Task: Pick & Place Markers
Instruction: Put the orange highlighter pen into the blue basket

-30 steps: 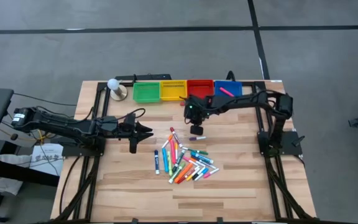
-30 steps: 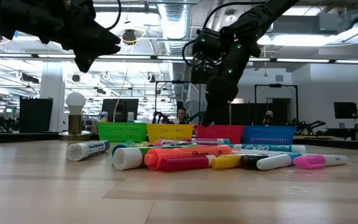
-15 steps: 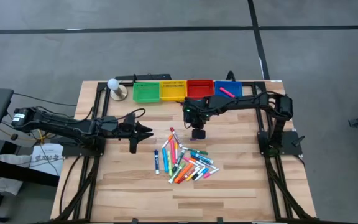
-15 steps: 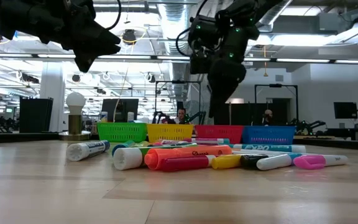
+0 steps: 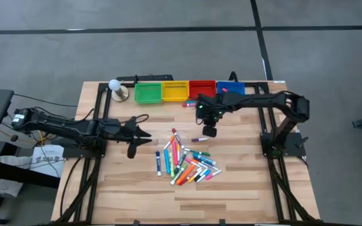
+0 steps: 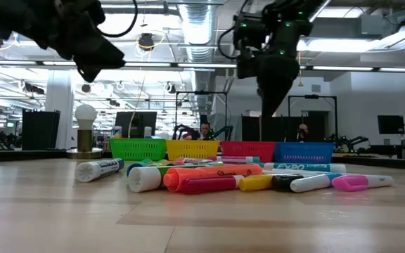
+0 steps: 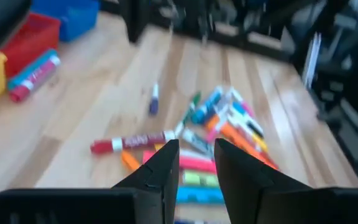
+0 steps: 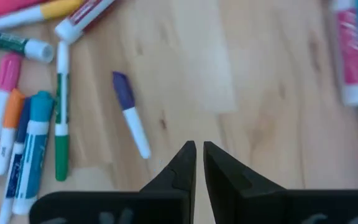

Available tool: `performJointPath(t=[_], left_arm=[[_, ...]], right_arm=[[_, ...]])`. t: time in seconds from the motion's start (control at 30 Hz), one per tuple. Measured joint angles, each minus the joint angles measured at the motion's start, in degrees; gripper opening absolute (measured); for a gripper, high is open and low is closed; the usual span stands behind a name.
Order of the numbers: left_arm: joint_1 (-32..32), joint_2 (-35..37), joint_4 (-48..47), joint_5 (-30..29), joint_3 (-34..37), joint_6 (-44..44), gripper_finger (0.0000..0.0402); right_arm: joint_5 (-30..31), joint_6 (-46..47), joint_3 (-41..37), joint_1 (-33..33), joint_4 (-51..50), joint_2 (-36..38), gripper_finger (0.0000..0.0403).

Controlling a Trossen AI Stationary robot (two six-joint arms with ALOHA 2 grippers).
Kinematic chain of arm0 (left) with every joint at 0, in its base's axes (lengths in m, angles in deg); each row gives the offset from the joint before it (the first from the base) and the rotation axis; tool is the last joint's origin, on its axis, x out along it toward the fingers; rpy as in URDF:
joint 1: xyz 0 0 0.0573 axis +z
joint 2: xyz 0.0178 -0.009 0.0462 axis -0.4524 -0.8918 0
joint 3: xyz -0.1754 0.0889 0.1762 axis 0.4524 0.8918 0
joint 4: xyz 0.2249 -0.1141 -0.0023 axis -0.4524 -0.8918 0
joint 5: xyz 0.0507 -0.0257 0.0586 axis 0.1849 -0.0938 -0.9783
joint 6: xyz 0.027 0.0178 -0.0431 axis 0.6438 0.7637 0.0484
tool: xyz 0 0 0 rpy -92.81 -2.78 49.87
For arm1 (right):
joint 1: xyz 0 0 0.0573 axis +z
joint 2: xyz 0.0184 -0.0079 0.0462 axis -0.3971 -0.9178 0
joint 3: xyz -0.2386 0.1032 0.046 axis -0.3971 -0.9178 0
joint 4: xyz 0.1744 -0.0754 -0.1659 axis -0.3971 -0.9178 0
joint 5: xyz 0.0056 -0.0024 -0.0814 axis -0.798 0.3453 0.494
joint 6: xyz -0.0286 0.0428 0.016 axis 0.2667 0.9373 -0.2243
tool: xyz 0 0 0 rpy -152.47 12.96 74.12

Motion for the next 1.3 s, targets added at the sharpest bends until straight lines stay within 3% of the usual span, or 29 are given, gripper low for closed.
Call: performJointPath(t=[0.3, 0.53, 0.63, 0.83, 1.0, 1.17, 1.3], left_arm=[[-4.1, -7.9, -20.9, -3.5, -15.3, 11.1, 0.0102], [-4.1, -17.9, -22.3, -6.2, -21.9, 31.7, 0.0102], [-2.6, -21.7, -20.5, -6.9, -22.4, 36.1, 0.0102], [0.0, -26.1, -17.6, -6.6, -22.4, 30.5, 0.0102], [-0.2, -25.1, -16.7, -6.6, -22.4, 18.4, 0.0102], [-1.5, -23.9, -15.0, -6.4, -22.4, 5.1, 0.0102], [-4.8, -23.8, -13.8, -6.4, -22.4, 4.3, 0.0102]], right_arm=[[0.0, 4.2, -10.6, -3.5, 8.2, 11.3, 0.002], [0.0, 4.7, -13.8, -2.9, 10.4, 14.8, 0.0021], [0.0, 4.7, -13.8, -2.5, 10.3, 14.9, 0.0022], [-1.0, 2.8, -13.8, -0.4, 11.6, 14.5, 0.002], [-6.6, -3.1, -13.8, 2.6, 15.3, 14.5, 0.0022], [-7.5, -6.3, -13.8, 7.0, 20.0, 14.5, 0.0026], [-7.1, -6.6, -13.8, 11.9, 22.7, 14.5, 0.0032]])
